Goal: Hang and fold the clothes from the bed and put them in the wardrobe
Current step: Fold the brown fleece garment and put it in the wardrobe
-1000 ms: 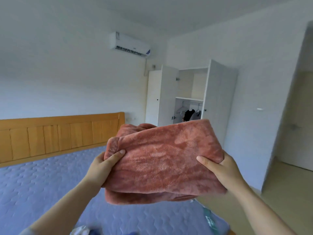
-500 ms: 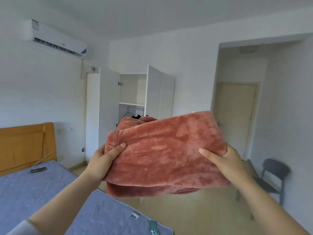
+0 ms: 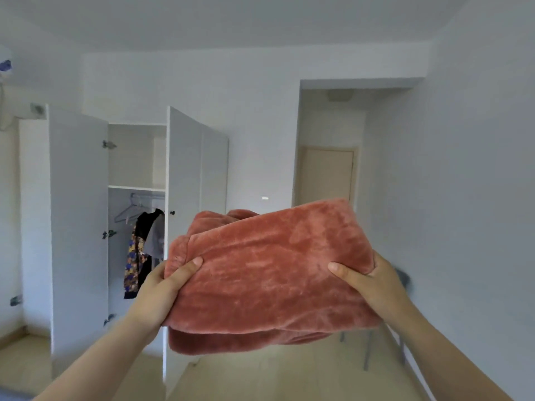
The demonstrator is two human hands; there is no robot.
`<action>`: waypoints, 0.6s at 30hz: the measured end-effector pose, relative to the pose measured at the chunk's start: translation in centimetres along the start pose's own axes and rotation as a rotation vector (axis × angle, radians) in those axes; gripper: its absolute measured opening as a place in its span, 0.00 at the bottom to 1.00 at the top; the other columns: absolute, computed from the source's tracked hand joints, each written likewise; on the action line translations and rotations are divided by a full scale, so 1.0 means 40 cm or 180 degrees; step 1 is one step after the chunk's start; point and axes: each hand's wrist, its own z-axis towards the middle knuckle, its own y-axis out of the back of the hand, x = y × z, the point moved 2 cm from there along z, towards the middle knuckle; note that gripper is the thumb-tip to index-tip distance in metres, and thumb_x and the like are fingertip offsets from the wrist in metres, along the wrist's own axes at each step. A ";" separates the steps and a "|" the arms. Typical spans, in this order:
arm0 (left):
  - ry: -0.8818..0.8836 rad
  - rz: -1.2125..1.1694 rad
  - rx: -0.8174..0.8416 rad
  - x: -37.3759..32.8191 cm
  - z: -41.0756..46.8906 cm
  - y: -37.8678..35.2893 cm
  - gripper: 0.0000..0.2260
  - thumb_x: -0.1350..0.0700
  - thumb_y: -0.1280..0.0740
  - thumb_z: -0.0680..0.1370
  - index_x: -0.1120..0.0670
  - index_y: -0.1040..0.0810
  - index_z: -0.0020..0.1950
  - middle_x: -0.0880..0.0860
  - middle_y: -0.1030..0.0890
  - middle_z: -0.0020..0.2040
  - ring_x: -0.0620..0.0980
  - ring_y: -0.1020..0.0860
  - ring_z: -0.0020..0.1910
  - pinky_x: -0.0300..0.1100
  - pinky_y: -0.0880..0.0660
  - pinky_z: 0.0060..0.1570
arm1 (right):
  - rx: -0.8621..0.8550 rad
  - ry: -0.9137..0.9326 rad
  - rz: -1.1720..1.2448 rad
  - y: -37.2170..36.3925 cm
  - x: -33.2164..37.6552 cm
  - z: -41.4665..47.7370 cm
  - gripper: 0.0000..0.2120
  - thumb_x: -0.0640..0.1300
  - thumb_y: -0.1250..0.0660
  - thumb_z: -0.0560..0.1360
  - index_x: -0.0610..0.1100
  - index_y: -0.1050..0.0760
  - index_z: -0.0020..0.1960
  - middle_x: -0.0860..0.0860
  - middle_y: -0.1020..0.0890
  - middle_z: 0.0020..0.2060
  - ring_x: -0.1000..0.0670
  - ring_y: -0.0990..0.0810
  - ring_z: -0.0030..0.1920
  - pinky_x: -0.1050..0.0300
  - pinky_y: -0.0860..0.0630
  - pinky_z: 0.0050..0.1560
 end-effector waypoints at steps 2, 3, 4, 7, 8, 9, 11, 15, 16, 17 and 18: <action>0.0020 -0.0038 0.0065 0.025 0.056 -0.062 0.26 0.38 0.21 0.60 0.48 0.19 0.54 0.46 0.14 0.45 0.47 0.15 0.42 0.41 0.22 0.40 | -0.0072 -0.0011 0.0004 0.025 -0.048 0.050 0.28 0.68 0.22 0.55 0.59 0.21 0.51 0.66 0.16 0.45 0.64 0.17 0.43 0.73 0.24 0.38; 0.0023 -0.0037 0.0095 0.036 0.082 -0.096 0.26 0.38 0.22 0.60 0.47 0.19 0.54 0.46 0.14 0.45 0.47 0.15 0.42 0.42 0.22 0.41 | -0.0098 -0.0023 0.0005 0.040 -0.074 0.078 0.27 0.66 0.22 0.55 0.58 0.21 0.51 0.65 0.16 0.45 0.63 0.17 0.43 0.71 0.24 0.39; 0.0015 -0.0037 0.0124 0.047 0.107 -0.129 0.26 0.38 0.23 0.60 0.47 0.19 0.54 0.46 0.14 0.46 0.47 0.15 0.42 0.42 0.22 0.41 | -0.0102 -0.0024 0.0015 0.054 -0.099 0.104 0.27 0.65 0.22 0.56 0.56 0.20 0.52 0.63 0.15 0.45 0.62 0.17 0.44 0.67 0.23 0.42; -0.0077 -0.0017 0.0132 0.072 0.180 -0.216 0.27 0.38 0.22 0.59 0.48 0.19 0.54 0.47 0.14 0.45 0.48 0.15 0.43 0.43 0.22 0.43 | -0.0107 0.0001 0.0072 0.094 -0.163 0.188 0.26 0.61 0.22 0.58 0.54 0.20 0.53 0.62 0.15 0.45 0.61 0.16 0.44 0.62 0.23 0.45; -0.0091 0.0016 0.0119 0.077 0.204 -0.243 0.27 0.37 0.23 0.59 0.48 0.19 0.53 0.47 0.14 0.45 0.49 0.15 0.44 0.44 0.22 0.44 | -0.0101 0.0006 0.0085 0.107 -0.181 0.219 0.25 0.60 0.22 0.58 0.54 0.20 0.53 0.62 0.15 0.45 0.61 0.16 0.44 0.62 0.23 0.45; -0.0097 0.0042 0.0102 0.082 0.230 -0.275 0.27 0.37 0.24 0.59 0.47 0.19 0.53 0.47 0.14 0.45 0.49 0.15 0.45 0.45 0.22 0.45 | -0.0080 0.0021 0.0088 0.120 -0.201 0.252 0.25 0.60 0.22 0.58 0.54 0.20 0.52 0.63 0.15 0.45 0.61 0.16 0.44 0.62 0.23 0.45; -0.0120 0.0060 0.0080 0.095 0.281 -0.329 0.23 0.38 0.25 0.60 0.47 0.19 0.51 0.46 0.14 0.44 0.49 0.16 0.45 0.44 0.22 0.44 | -0.0043 0.0049 0.0075 0.141 -0.236 0.320 0.24 0.60 0.22 0.59 0.55 0.21 0.52 0.64 0.15 0.44 0.62 0.17 0.44 0.63 0.24 0.45; -0.0144 0.0041 0.0048 0.126 0.393 -0.409 0.24 0.37 0.25 0.60 0.46 0.20 0.52 0.46 0.14 0.46 0.49 0.16 0.45 0.44 0.22 0.44 | 0.0031 0.0093 0.0119 0.160 -0.309 0.449 0.22 0.60 0.22 0.61 0.57 0.21 0.53 0.61 0.15 0.46 0.60 0.16 0.45 0.59 0.22 0.48; -0.0154 0.0046 0.0053 0.136 0.422 -0.422 0.25 0.37 0.25 0.60 0.46 0.20 0.53 0.46 0.14 0.46 0.48 0.15 0.45 0.43 0.22 0.44 | 0.0055 0.0096 0.0143 0.158 -0.329 0.478 0.22 0.60 0.22 0.61 0.58 0.21 0.53 0.61 0.15 0.47 0.59 0.16 0.45 0.59 0.22 0.48; -0.0167 0.0048 0.0065 0.145 0.454 -0.434 0.26 0.37 0.25 0.60 0.46 0.20 0.53 0.45 0.14 0.46 0.47 0.15 0.44 0.43 0.22 0.44 | 0.0063 0.0098 0.0167 0.152 -0.350 0.507 0.22 0.61 0.22 0.61 0.58 0.21 0.53 0.61 0.15 0.47 0.59 0.16 0.46 0.59 0.22 0.47; -0.0182 0.0047 0.0078 0.156 0.486 -0.443 0.26 0.37 0.25 0.59 0.46 0.20 0.53 0.45 0.14 0.45 0.47 0.15 0.43 0.43 0.22 0.44 | 0.0061 0.0105 0.0178 0.143 -0.371 0.534 0.23 0.61 0.22 0.61 0.58 0.21 0.53 0.62 0.15 0.47 0.59 0.16 0.45 0.59 0.22 0.47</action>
